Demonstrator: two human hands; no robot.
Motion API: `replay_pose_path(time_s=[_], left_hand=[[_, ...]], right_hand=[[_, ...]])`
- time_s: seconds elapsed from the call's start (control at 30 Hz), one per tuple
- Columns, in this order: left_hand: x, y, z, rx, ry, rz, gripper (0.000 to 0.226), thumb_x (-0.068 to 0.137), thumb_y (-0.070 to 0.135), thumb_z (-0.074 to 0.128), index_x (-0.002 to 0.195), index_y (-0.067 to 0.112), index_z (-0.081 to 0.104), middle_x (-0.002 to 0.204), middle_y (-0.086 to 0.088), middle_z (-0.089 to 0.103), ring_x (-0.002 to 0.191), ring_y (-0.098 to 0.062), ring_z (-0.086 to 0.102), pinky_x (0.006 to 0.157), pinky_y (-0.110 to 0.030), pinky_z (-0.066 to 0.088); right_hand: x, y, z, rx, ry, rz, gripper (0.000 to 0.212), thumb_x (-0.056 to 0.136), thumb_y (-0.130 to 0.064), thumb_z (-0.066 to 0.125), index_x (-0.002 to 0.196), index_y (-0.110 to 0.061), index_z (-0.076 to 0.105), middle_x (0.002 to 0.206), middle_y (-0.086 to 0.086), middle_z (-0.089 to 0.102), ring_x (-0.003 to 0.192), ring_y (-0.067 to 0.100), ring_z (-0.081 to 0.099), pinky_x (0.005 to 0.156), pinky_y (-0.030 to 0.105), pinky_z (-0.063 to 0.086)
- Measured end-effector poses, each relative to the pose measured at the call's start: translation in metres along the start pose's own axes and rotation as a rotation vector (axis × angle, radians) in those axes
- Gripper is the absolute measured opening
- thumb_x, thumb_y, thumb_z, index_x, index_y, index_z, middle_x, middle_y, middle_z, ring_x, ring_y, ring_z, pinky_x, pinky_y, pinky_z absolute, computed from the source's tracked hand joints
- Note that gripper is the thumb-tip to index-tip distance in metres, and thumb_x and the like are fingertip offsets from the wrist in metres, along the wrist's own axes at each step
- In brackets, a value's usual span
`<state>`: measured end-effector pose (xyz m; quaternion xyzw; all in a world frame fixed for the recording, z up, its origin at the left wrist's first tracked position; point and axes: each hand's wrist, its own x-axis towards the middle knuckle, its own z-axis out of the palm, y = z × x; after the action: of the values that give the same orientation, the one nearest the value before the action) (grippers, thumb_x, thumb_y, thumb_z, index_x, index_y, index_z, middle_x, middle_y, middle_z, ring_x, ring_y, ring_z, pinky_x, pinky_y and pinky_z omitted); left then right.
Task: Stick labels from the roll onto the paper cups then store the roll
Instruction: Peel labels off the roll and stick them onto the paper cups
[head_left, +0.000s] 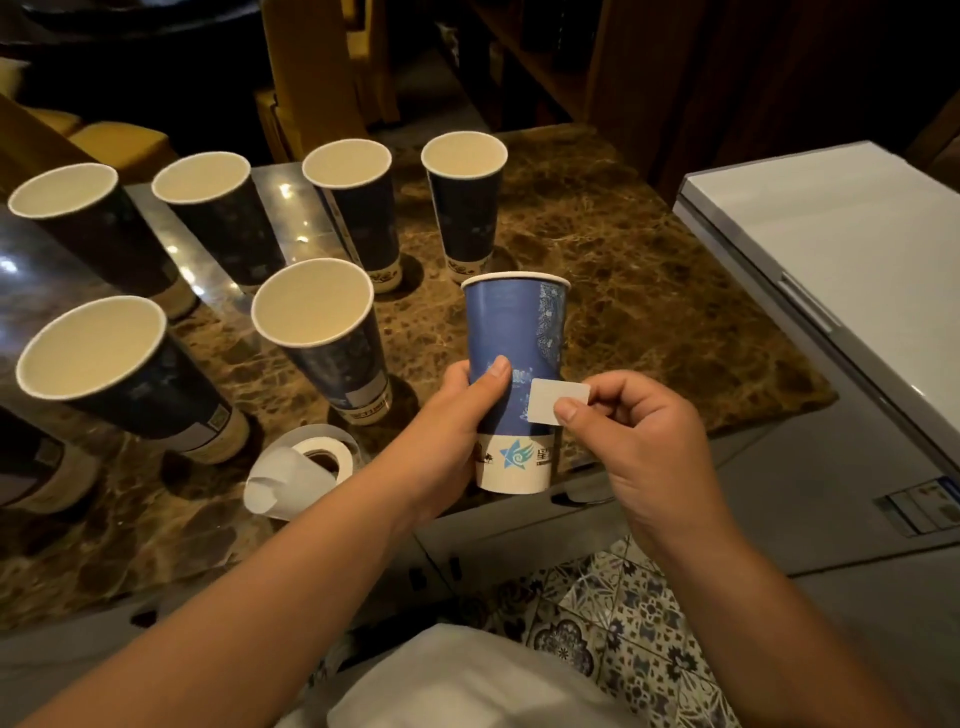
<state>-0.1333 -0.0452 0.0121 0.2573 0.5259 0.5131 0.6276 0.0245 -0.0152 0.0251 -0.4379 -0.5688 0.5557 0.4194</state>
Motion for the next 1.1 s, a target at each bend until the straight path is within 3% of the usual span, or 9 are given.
replay_pose_path(time_s=[0.1, 0.23, 0.43, 0.63, 0.7, 0.8, 0.87, 0.93, 1.1], left_hand=[[-0.006, -0.002, -0.005, -0.068, -0.018, -0.002, 0.059, 0.086, 0.046, 0.062, 0.133, 0.016, 0.041, 0.121, -0.011, 0.065, 0.104, -0.023, 0.068, 0.091, -0.044, 0.053], [-0.016, -0.006, -0.013, 0.017, -0.045, 0.041, 0.064, 0.079, 0.031, 0.07, 0.133, 0.019, 0.038, 0.124, -0.011, 0.063, 0.106, -0.024, 0.068, 0.09, -0.04, 0.055], [-0.027, -0.011, -0.023, 0.104, -0.026, 0.101, 0.068, 0.076, 0.027, 0.076, 0.133, 0.021, 0.039, 0.122, -0.009, 0.066, 0.106, -0.026, 0.069, 0.093, -0.049, 0.054], [-0.04, -0.01, -0.028, 0.165, -0.014, 0.146, 0.067, 0.073, 0.028, 0.074, 0.132, 0.018, 0.043, 0.12, -0.006, 0.067, 0.104, -0.021, 0.07, 0.091, -0.043, 0.056], [-0.043, -0.011, -0.031, 0.162, -0.022, 0.146, 0.065, 0.075, 0.029, 0.075, 0.131, 0.019, 0.045, 0.12, -0.005, 0.067, 0.107, -0.022, 0.069, 0.093, -0.045, 0.054], [-0.05, -0.013, -0.037, 0.124, -0.057, 0.142, 0.06, 0.077, 0.027, 0.073, 0.131, 0.018, 0.047, 0.121, -0.006, 0.068, 0.11, -0.023, 0.067, 0.092, -0.039, 0.054], [-0.056, -0.013, -0.038, 0.106, -0.112, 0.134, 0.058, 0.081, 0.02, 0.066, 0.135, 0.015, 0.045, 0.125, -0.01, 0.066, 0.114, -0.026, 0.065, 0.095, -0.04, 0.053], [-0.061, -0.014, -0.039, 0.081, -0.169, 0.126, 0.058, 0.085, 0.015, 0.061, 0.139, 0.013, 0.04, 0.132, -0.014, 0.061, 0.12, -0.03, 0.06, 0.101, -0.045, 0.049], [-0.066, -0.013, -0.04, 0.052, -0.154, 0.131, 0.059, 0.086, 0.022, 0.058, 0.141, 0.017, 0.038, 0.134, -0.013, 0.059, 0.122, -0.032, 0.058, 0.105, -0.051, 0.045]], right_hand=[[-0.002, 0.002, 0.008, -0.015, -0.024, 0.012, 0.013, 0.081, -0.007, 0.074, 0.073, -0.015, 0.067, 0.068, 0.005, 0.064, 0.063, 0.013, 0.057, 0.059, 0.025, 0.052], [-0.007, -0.001, 0.017, -0.026, -0.039, 0.005, 0.013, 0.082, -0.007, 0.073, 0.073, -0.011, 0.066, 0.067, 0.013, 0.064, 0.062, 0.015, 0.059, 0.058, 0.03, 0.054], [-0.014, 0.0, 0.025, -0.095, -0.019, -0.008, 0.009, 0.083, -0.009, 0.074, 0.076, -0.01, 0.067, 0.072, 0.018, 0.067, 0.061, 0.014, 0.062, 0.056, 0.029, 0.055], [-0.022, 0.004, 0.029, -0.264, -0.002, -0.043, 0.018, 0.078, -0.024, 0.076, 0.069, -0.015, 0.064, 0.051, -0.01, 0.055, 0.048, 0.0, 0.051, 0.047, 0.021, 0.045], [-0.023, 0.004, 0.031, -0.346, 0.002, -0.027, 0.024, 0.074, -0.039, 0.075, 0.079, -0.019, 0.062, 0.054, -0.009, 0.058, 0.051, 0.003, 0.055, 0.049, 0.028, 0.047], [-0.019, 0.003, 0.026, -0.5, -0.052, 0.044, 0.055, 0.068, -0.054, 0.074, 0.11, -0.027, 0.051, 0.072, -0.002, 0.065, 0.069, 0.014, 0.064, 0.063, 0.035, 0.054], [-0.019, 0.0, 0.023, -0.361, -0.223, 0.092, 0.057, 0.069, -0.05, 0.075, 0.116, -0.028, 0.052, 0.087, -0.001, 0.068, 0.08, 0.016, 0.069, 0.069, 0.033, 0.058], [-0.022, -0.003, 0.022, -0.132, -0.376, 0.115, 0.046, 0.069, -0.041, 0.07, 0.111, -0.029, 0.059, 0.094, -0.007, 0.071, 0.086, 0.009, 0.07, 0.068, 0.024, 0.057], [-0.023, -0.005, 0.025, 0.05, -0.401, 0.112, 0.035, 0.07, -0.032, 0.067, 0.105, -0.026, 0.064, 0.086, -0.017, 0.073, 0.08, 0.002, 0.069, 0.063, 0.017, 0.054]])
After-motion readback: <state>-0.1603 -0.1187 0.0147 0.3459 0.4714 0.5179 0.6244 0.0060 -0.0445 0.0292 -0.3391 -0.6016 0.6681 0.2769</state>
